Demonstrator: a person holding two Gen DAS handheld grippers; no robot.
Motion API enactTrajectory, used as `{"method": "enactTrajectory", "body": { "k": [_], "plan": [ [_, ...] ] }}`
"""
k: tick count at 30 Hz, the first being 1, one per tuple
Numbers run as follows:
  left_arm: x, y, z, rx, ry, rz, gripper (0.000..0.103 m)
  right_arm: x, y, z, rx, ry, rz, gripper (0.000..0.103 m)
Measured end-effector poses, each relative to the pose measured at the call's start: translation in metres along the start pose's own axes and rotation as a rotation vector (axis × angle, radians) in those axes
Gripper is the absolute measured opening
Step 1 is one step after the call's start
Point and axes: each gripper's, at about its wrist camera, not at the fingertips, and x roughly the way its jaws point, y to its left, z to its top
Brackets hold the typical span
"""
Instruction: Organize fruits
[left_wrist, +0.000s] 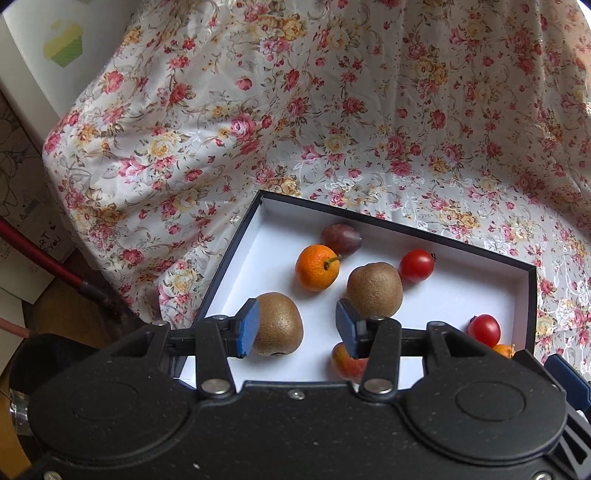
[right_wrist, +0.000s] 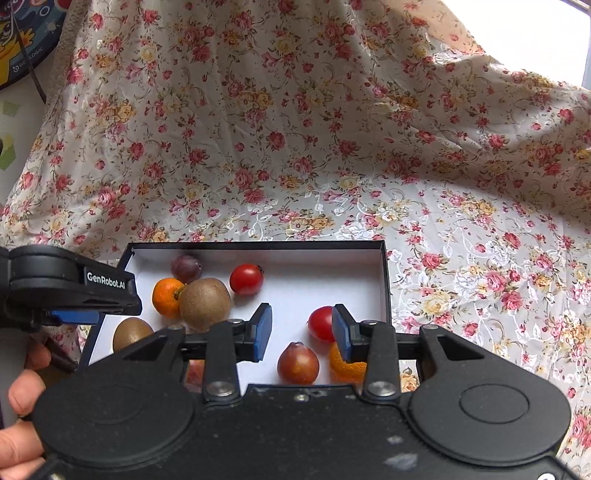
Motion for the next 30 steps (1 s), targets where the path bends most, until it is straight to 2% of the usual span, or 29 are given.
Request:
{"method": "enactTrajectory", "body": {
  "k": [6, 11, 16, 21, 25, 30],
  "plan": [
    [-0.029, 0.002, -0.028, 0.042, -0.016, -0.028, 0.055, -0.028, -0.009, -0.016, 0.009, -0.044, -0.051, 0.039],
    [-0.046, 0.001, -0.055, 0.115, -0.035, -0.004, 0.056, -0.045, -0.014, -0.028, 0.002, -0.045, -0.033, 0.039],
    [-0.057, 0.013, -0.071, 0.102, -0.022, -0.014, 0.056, -0.056, -0.017, -0.041, -0.004, -0.031, -0.029, 0.039],
    [-0.067, 0.021, -0.083, 0.093, -0.05, -0.012, 0.059, -0.067, -0.016, -0.059, -0.027, -0.03, -0.042, 0.039],
    [-0.072, 0.024, -0.088, 0.074, -0.068, -0.029, 0.059, -0.065, -0.014, -0.067, -0.071, 0.01, -0.043, 0.039],
    [-0.078, 0.022, -0.091, 0.078, -0.122, -0.01, 0.059, -0.06, -0.017, -0.073, -0.081, 0.018, -0.097, 0.039]
  ]
}}
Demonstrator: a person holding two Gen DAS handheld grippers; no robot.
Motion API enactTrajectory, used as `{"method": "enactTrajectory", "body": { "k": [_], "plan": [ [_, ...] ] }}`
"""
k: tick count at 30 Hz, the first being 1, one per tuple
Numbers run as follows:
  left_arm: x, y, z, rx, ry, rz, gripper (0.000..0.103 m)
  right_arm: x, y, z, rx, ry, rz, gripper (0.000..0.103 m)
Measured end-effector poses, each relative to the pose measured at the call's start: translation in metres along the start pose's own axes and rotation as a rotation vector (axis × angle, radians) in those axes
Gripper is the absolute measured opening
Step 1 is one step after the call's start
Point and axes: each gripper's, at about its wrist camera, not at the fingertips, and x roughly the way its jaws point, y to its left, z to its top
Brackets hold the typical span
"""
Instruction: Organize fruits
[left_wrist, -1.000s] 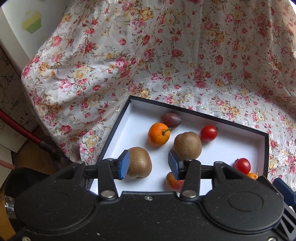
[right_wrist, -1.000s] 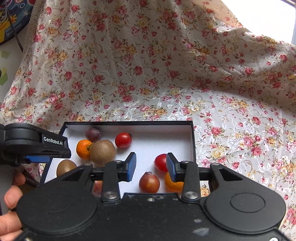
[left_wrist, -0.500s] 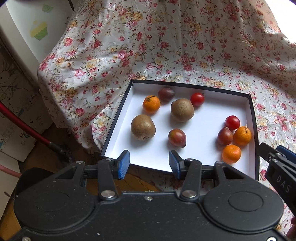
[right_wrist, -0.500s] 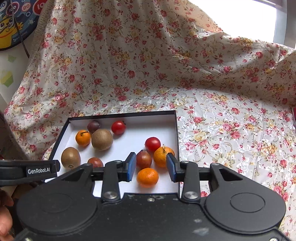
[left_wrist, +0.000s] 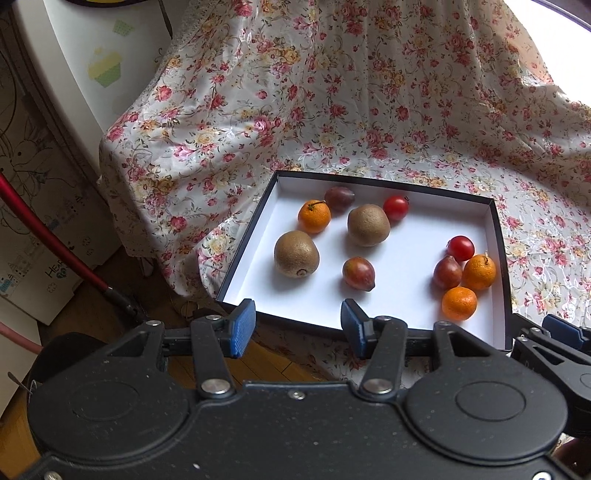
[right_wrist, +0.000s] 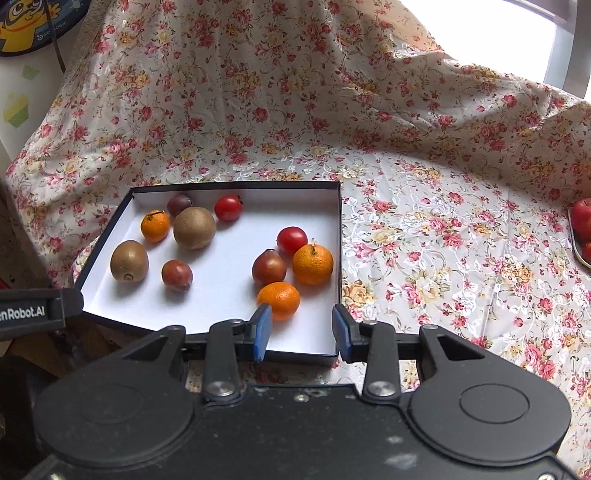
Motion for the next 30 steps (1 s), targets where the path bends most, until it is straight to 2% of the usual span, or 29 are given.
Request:
{"method": "enactTrajectory", "body": {
  "k": [2, 5, 7, 12, 24, 30],
  "plan": [
    [0.001, 0.0, 0.0, -0.001, -0.001, -0.012, 0.059, 0.002, -0.003, -0.001, 0.01, -0.001, -0.014, 0.039],
    [0.004, -0.005, 0.0, 0.018, 0.006, 0.017, 0.059, 0.006, -0.011, -0.001, 0.049, 0.015, 0.007, 0.039],
    [0.004, -0.009, -0.001, 0.039, 0.002, 0.004, 0.059, 0.01, -0.013, -0.001, 0.065, 0.029, 0.02, 0.039],
    [0.004, -0.016, -0.003, 0.072, -0.002, -0.011, 0.059, 0.016, -0.009, -0.004, 0.038, 0.051, 0.01, 0.039],
    [0.01, -0.006, -0.001, 0.0, 0.047, -0.037, 0.059, 0.016, -0.011, -0.002, 0.056, 0.053, 0.015, 0.039],
    [0.012, -0.006, -0.001, 0.002, 0.055, -0.032, 0.059, 0.016, -0.01, -0.003, 0.061, 0.059, 0.02, 0.039]
  ]
}}
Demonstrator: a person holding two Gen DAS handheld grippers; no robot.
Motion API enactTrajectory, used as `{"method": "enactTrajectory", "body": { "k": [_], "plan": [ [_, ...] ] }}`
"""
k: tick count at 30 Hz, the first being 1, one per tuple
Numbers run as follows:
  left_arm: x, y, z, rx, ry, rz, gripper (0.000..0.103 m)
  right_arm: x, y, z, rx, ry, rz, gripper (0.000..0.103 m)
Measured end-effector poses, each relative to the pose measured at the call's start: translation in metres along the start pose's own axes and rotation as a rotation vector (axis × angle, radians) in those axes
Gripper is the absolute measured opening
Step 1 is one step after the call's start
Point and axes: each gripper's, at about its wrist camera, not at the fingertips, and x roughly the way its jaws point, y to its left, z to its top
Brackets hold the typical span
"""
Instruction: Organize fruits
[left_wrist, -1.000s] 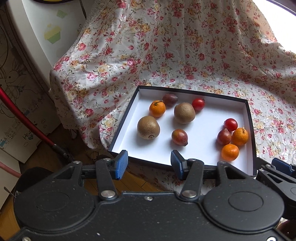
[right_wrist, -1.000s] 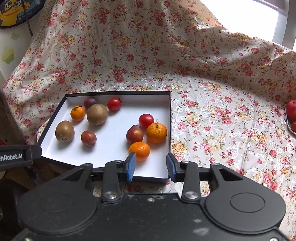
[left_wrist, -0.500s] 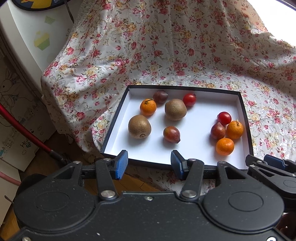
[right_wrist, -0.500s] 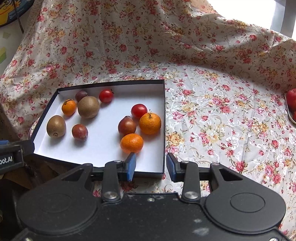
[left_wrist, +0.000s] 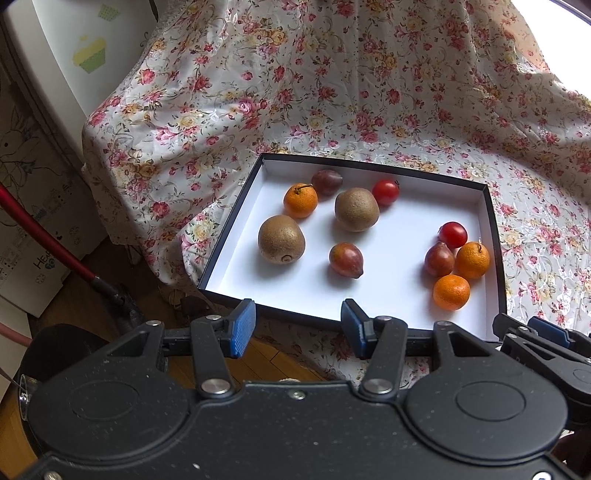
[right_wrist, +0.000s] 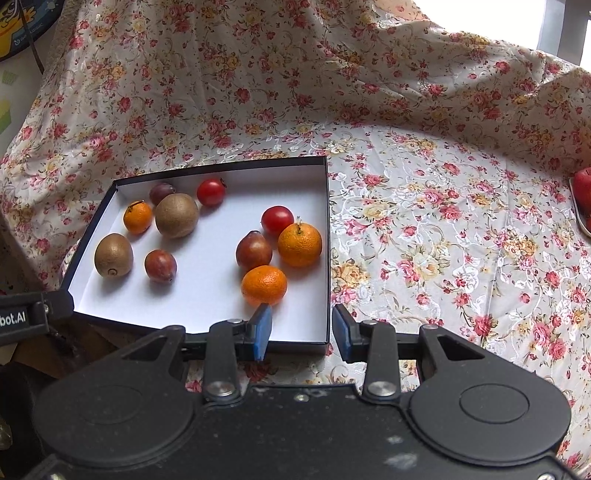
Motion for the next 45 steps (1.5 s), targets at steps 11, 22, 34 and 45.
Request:
{"method": "enactTrajectory", "body": {
  "k": [11, 22, 34, 45],
  "plan": [
    [0.001, 0.0003, 0.0, 0.003, 0.003, -0.004, 0.059, 0.0034, 0.0028, -0.0006, -0.01, 0.009, 0.001, 0.039],
    [0.0015, -0.0016, -0.0012, 0.018, 0.002, -0.001, 0.059, 0.0068, 0.0025, 0.0, -0.005, 0.02, 0.005, 0.039],
    [0.0007, -0.0053, -0.0022, 0.039, -0.001, 0.006, 0.059, 0.0052, 0.0023, 0.0, -0.007, 0.015, 0.005, 0.039],
    [0.0008, -0.0079, -0.0022, 0.049, -0.001, 0.008, 0.059, 0.0047, 0.0009, 0.0002, -0.002, 0.019, 0.005, 0.039]
  ]
}}
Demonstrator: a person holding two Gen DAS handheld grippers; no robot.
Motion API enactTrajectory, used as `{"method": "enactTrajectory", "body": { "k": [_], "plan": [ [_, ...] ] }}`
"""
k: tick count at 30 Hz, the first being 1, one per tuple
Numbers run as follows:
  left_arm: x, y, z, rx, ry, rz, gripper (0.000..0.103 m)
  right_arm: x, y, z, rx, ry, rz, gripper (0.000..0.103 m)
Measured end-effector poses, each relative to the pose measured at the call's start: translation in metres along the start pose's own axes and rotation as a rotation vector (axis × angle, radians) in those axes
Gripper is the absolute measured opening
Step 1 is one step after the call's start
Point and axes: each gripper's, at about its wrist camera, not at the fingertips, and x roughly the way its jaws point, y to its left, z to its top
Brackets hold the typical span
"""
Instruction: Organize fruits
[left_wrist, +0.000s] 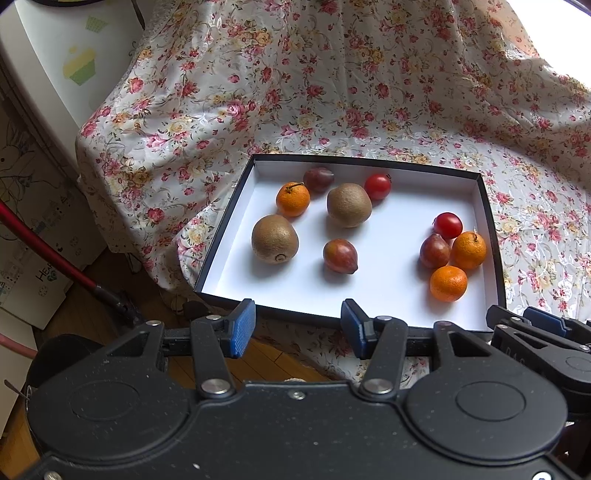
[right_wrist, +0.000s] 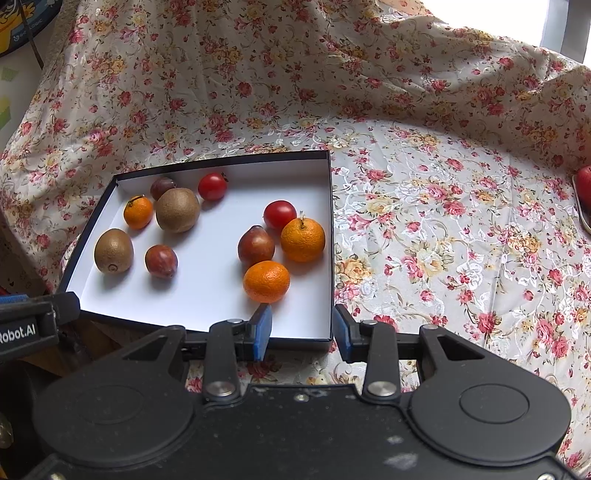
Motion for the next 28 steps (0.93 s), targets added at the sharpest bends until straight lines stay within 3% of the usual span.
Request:
{"method": "enactTrajectory", "body": {
  "k": [28],
  "plan": [
    [0.0009, -0.0017, -0.0002, 0.023, 0.002, -0.006, 0.059, 0.0011, 0.0004, -0.002, -0.009, 0.005, 0.005, 0.039]
  ]
}}
